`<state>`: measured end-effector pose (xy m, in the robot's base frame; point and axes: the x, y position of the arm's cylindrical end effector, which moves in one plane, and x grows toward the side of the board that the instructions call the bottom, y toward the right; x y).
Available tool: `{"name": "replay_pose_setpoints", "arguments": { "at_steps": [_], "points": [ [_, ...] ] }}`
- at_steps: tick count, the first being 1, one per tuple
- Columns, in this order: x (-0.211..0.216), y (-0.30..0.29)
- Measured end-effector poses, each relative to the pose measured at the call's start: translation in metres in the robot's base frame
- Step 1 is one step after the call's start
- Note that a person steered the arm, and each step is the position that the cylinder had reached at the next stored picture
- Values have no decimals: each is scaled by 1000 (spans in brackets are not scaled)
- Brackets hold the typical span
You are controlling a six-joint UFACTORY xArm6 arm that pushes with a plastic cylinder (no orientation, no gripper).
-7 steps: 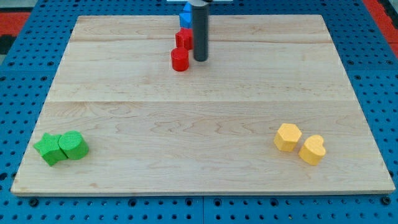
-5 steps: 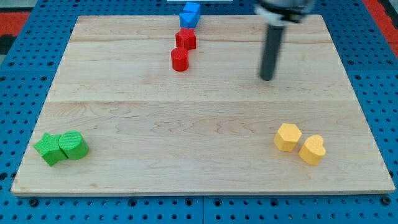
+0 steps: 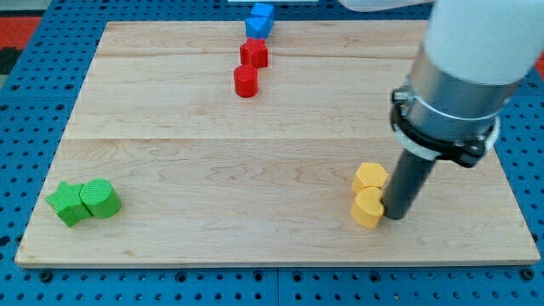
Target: Place the yellow hexagon below the red circle
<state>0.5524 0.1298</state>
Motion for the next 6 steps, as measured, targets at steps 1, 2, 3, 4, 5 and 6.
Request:
{"name": "replay_pose_setpoints", "arguments": {
  "at_steps": [1,2,3,4,5,6],
  "points": [
    [-22,-1],
    [-38,-13],
    [-46,-16],
    [-50,-16],
    [-68,-20],
    [-88,-40]
  ]
}}
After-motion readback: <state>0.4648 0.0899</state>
